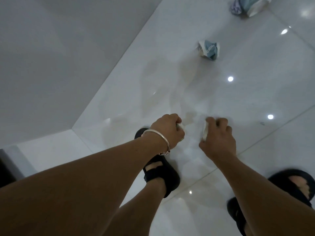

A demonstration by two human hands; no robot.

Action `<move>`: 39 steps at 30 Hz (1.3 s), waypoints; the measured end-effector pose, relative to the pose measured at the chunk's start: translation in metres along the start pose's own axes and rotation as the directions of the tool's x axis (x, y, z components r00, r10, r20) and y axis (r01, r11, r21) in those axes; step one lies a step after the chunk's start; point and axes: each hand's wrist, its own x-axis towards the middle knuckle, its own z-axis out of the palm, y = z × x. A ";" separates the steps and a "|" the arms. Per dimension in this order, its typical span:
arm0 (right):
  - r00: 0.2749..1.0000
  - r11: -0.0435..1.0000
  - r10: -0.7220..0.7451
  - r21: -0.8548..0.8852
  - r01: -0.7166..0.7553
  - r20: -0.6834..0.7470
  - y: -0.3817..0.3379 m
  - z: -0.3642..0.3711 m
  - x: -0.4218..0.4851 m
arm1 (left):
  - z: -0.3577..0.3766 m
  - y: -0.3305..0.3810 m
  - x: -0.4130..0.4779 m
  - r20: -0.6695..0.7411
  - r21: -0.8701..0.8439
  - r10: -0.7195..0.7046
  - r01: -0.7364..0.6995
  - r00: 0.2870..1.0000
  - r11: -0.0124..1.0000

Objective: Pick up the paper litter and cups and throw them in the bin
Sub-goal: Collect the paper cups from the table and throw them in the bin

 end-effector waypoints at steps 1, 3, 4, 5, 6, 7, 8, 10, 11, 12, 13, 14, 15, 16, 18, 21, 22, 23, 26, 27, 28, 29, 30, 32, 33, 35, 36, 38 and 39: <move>1.000 0.999 0.024 0.039 -0.024 -0.004 0.000 -0.003 -0.001 | -0.005 -0.001 -0.002 -0.012 0.007 -0.021 0.021 1.000 1.000; 0.996 0.983 0.084 0.165 -0.082 -0.005 0.000 -0.017 -0.008 | -0.019 0.001 -0.010 -0.038 0.002 -0.060 0.060 0.997 0.998; 0.995 0.969 0.095 0.227 -0.095 0.009 0.000 -0.028 -0.013 | -0.028 0.004 -0.016 -0.043 -0.004 -0.070 0.070 0.997 0.998; 0.996 0.958 0.091 0.272 -0.094 0.021 -0.001 -0.041 -0.020 | -0.037 0.009 -0.023 -0.045 -0.011 -0.073 0.073 0.996 0.997; 0.997 0.948 0.078 0.308 -0.080 0.018 -0.002 -0.056 -0.027 | -0.047 0.017 -0.031 -0.049 -0.022 -0.071 0.070 0.996 0.997; 0.998 0.940 0.061 0.337 -0.057 -0.001 -0.003 -0.074 -0.036 | -0.058 0.027 -0.040 -0.057 -0.036 -0.064 0.062 0.996 0.997; 0.999 0.932 0.040 0.361 -0.027 -0.028 -0.006 -0.094 -0.044 | -0.070 0.040 -0.050 -0.065 -0.049 -0.052 0.048 0.997 0.998; 0.997 0.927 0.006 0.375 0.022 -0.073 -0.009 -0.142 -0.063 | -0.094 0.070 -0.073 -0.080 -0.055 -0.019 0.015 0.997 0.998; 0.997 0.928 0.003 0.372 0.027 -0.082 -0.009 -0.169 -0.073 | -0.107 0.087 -0.086 -0.084 -0.046 -0.002 -0.001 0.996 0.999; 0.996 0.928 0.010 0.373 0.024 -0.090 -0.007 -0.198 -0.083 | -0.120 0.105 -0.098 -0.089 -0.035 0.014 -0.017 0.996 0.999; 0.994 0.925 0.020 0.379 0.022 -0.107 -0.004 -0.228 -0.093 | -0.134 0.123 -0.112 -0.097 -0.026 0.030 -0.033 0.995 0.999; 0.992 0.924 0.028 0.382 0.023 -0.126 0.001 -0.258 -0.105 | -0.148 0.142 -0.126 -0.108 -0.019 0.049 -0.052 0.993 0.998; 0.989 0.926 0.032 0.378 0.025 -0.145 0.006 -0.288 -0.119 | -0.162 0.162 -0.142 -0.122 -0.010 0.073 -0.075 0.990 0.997; 0.986 0.931 0.037 0.365 0.025 -0.161 0.013 -0.318 -0.134 | -0.175 0.183 -0.159 -0.137 0.001 0.101 -0.102 0.985 0.995; 0.980 0.943 0.052 0.331 0.015 -0.191 0.027 -0.376 -0.171 | -0.199 0.225 -0.196 -0.162 0.033 0.164 -0.161 0.973 0.986; 0.954 0.949 0.105 0.316 -0.010 -0.282 0.049 -0.449 -0.233 | -0.225 0.286 -0.255 -0.157 0.104 0.273 -0.259 0.949 0.960; 0.941 0.945 0.138 0.326 -0.032 -0.308 0.054 -0.469 -0.253 | -0.232 0.304 -0.274 -0.134 0.140 0.319 -0.301 0.938 0.943; 0.929 0.939 0.174 0.341 -0.056 -0.327 0.057 -0.486 -0.274 | -0.238 0.321 -0.294 -0.108 0.180 0.368 -0.346 0.923 0.921; 0.883 0.914 0.275 0.388 -0.118 -0.381 0.061 -0.528 -0.332 | -0.253 0.372 -0.349 -0.037 0.312 0.532 -0.496 0.846 0.811; 0.865 0.904 0.308 0.404 -0.137 -0.396 0.060 -0.539 -0.351 | -0.258 0.387 -0.367 -0.016 0.351 0.583 -0.541 0.813 0.764; 0.851 0.897 0.332 0.415 -0.152 -0.407 0.057 -0.548 -0.367 | -0.263 0.402 -0.383 0.002 0.379 0.626 -0.580 0.780 0.721; 0.839 0.891 0.352 0.424 -0.165 -0.414 0.053 -0.557 -0.384 | -0.268 0.414 -0.399 0.020 0.403 0.664 -0.614 0.747 0.679; 0.827 0.886 0.369 0.429 -0.176 -0.423 0.049 -0.565 -0.401 | -0.274 0.425 -0.415 0.036 0.424 0.700 -0.645 0.713 0.635; 0.798 0.877 0.404 0.436 -0.200 -0.447 0.038 -0.578 -0.435 | -0.286 0.440 -0.444 0.067 0.459 0.758 -0.694 0.649 0.555; 0.778 0.871 0.425 0.442 -0.213 -0.463 0.033 -0.583 -0.452 | -0.292 0.445 -0.458 0.079 0.474 0.781 -0.713 0.619 0.517; 0.732 0.855 0.472 0.458 -0.244 -0.492 0.022 -0.589 -0.488 | -0.301 0.450 -0.486 0.100 0.504 0.817 -0.737 0.568 0.450; 0.705 0.845 0.497 0.468 -0.259 -0.506 0.017 -0.590 -0.506 | -0.304 0.450 -0.499 0.111 0.519 0.833 -0.746 0.542 0.417; 0.639 0.816 0.553 0.503 -0.286 -0.534 0.007 -0.586 -0.542 | -0.307 0.450 -0.526 0.140 0.553 0.862 -0.760 0.488 0.340; 0.607 0.798 0.581 0.524 -0.296 -0.543 0.002 -0.582 -0.559 | -0.306 0.450 -0.540 0.157 0.566 0.873 -0.767 0.461 0.303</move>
